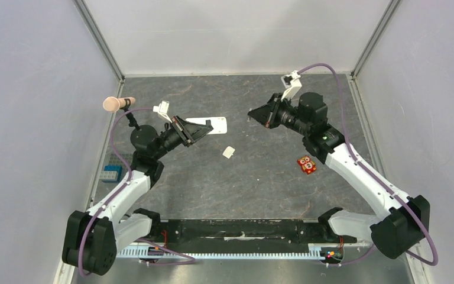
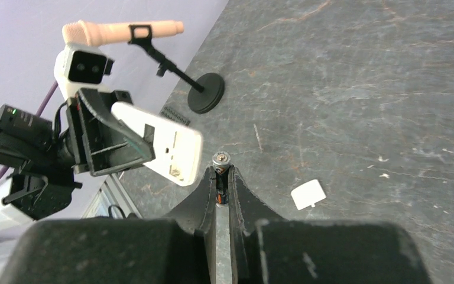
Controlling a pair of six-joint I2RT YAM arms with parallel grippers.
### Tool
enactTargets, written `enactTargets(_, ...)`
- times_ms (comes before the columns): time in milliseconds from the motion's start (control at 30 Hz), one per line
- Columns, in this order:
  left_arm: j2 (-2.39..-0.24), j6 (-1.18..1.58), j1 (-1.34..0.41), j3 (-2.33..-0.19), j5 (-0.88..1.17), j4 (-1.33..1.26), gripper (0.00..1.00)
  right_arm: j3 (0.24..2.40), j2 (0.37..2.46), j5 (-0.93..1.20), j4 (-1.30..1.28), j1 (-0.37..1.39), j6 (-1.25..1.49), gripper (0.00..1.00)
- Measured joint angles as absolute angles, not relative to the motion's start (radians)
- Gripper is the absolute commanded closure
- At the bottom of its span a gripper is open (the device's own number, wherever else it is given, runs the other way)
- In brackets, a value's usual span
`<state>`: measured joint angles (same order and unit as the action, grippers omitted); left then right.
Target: Load the batteries into the remote control
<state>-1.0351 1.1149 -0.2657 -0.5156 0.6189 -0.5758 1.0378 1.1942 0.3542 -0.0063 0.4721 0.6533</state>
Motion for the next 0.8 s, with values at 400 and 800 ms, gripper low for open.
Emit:
enactTargets(400,-1.214,1.299,-0.363,-0.462,0.597,-1.033,0.98,1.048,1.194,0.245,0.036,0.655,0.574,0.98)
enactTargets(800,-1.28,1.376,-0.395,-0.465,0.566,-1.183,0.98,1.137,1.23,0.094,0.036,0.742,0.494,0.98)
